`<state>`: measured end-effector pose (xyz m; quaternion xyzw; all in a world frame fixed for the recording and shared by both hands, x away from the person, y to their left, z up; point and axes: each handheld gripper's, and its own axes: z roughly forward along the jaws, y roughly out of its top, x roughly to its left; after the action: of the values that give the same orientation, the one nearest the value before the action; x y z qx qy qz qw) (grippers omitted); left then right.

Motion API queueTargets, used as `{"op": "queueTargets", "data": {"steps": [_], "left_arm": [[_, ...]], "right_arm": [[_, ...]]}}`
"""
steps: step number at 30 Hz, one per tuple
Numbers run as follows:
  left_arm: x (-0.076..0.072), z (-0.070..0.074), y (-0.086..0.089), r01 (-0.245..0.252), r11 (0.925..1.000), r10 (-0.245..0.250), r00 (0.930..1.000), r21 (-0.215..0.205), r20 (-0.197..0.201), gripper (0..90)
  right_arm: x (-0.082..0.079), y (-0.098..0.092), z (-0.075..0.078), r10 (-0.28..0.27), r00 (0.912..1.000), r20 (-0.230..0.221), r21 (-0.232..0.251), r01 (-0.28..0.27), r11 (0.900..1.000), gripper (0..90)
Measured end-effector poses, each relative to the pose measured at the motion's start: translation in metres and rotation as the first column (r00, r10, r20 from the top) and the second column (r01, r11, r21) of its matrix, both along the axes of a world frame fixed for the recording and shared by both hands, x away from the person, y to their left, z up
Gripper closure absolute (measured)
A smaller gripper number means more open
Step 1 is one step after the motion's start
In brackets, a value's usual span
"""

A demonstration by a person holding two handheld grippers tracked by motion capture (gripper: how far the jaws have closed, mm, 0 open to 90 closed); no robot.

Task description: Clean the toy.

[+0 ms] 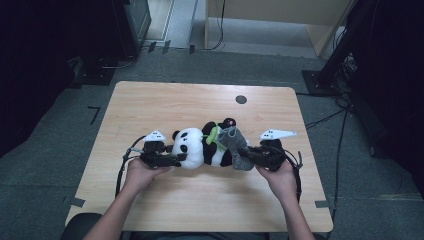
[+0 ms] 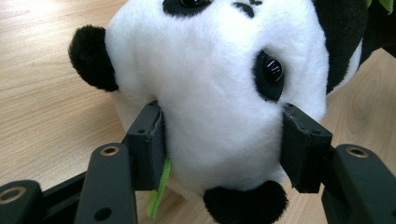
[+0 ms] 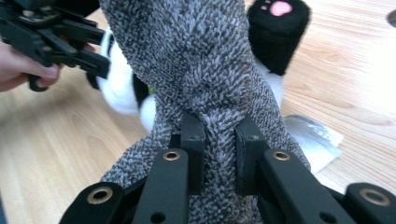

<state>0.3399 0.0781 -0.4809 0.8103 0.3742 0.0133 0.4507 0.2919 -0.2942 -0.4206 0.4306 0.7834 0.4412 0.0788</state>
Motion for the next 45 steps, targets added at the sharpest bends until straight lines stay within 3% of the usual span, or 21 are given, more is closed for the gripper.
{"op": "queueTargets", "data": {"steps": [4,8,13,19,24,27,30,33,34,36,45], "left_arm": [[0.0,0.0,0.0,-0.001,1.0,0.001,1.0,-0.002,-0.001,40.7],[0.0,-0.001,0.0,0.002,1.0,-0.002,1.0,-0.006,0.004,40.0],[0.001,-0.001,0.002,0.0,0.9999,0.0,1.0,-0.014,-0.001,39.7],[0.001,-0.001,0.002,-0.001,0.9999,0.001,1.0,-0.016,0.0,39.4],[0.001,-0.001,0.002,-0.003,0.9998,0.003,1.0,-0.019,0.004,39.0],[0.001,-0.001,0.002,-0.003,0.9998,0.003,1.0,-0.02,0.003,38.9],[0.001,-0.001,0.002,-0.001,0.9998,0.001,1.0,-0.018,0.004,38.7],[0.001,-0.001,0.001,0.005,0.9999,-0.004,0.9999,-0.012,0.017,38.7],[0.0,-0.001,0.001,0.008,0.9999,-0.008,0.9996,-0.007,0.025,38.7],[0.0,-0.001,0.001,0.008,0.9999,-0.008,0.9997,-0.009,0.025,38.6],[0.001,-0.001,0.001,0.01,0.9999,-0.009,0.9996,-0.008,0.025,38.2]], "right_arm": [[0.002,-0.006,-0.003,-0.034,0.9994,-0.011,-0.018,0.034,0.999,78.7],[0.006,-0.012,-0.008,-0.036,0.9989,-0.031,0.014,0.037,0.999,78.7],[0.008,-0.02,-0.011,-0.073,0.9965,-0.041,-0.026,0.072,0.997,78.7],[0.005,-0.037,0.006,-0.117,0.9931,-0.003,0.04,0.117,0.992,78.7],[-0.002,-0.028,0.031,-0.085,0.9944,0.063,0.056,0.082,0.995,78.7],[-0.005,-0.011,0.035,-0.035,0.9968,0.072,0.055,0.031,0.998,78.7],[-0.006,0.006,0.03,0.022,0.9983,0.054,0.041,-0.024,0.999,78.7],[-0.002,0.022,0.016,0.059,0.9979,0.024,-0.019,-0.059,0.998,78.6],[-0.001,0.024,0.011,0.067,0.9976,0.021,-0.017,-0.066,0.998,78.6],[0.001,0.024,0.007,0.062,0.998,0.017,0.0,-0.062,0.998,78.6],[0.004,0.006,0.004,0.002,0.9997,0.023,-0.029,-0.002,1.0,78.4]]}}
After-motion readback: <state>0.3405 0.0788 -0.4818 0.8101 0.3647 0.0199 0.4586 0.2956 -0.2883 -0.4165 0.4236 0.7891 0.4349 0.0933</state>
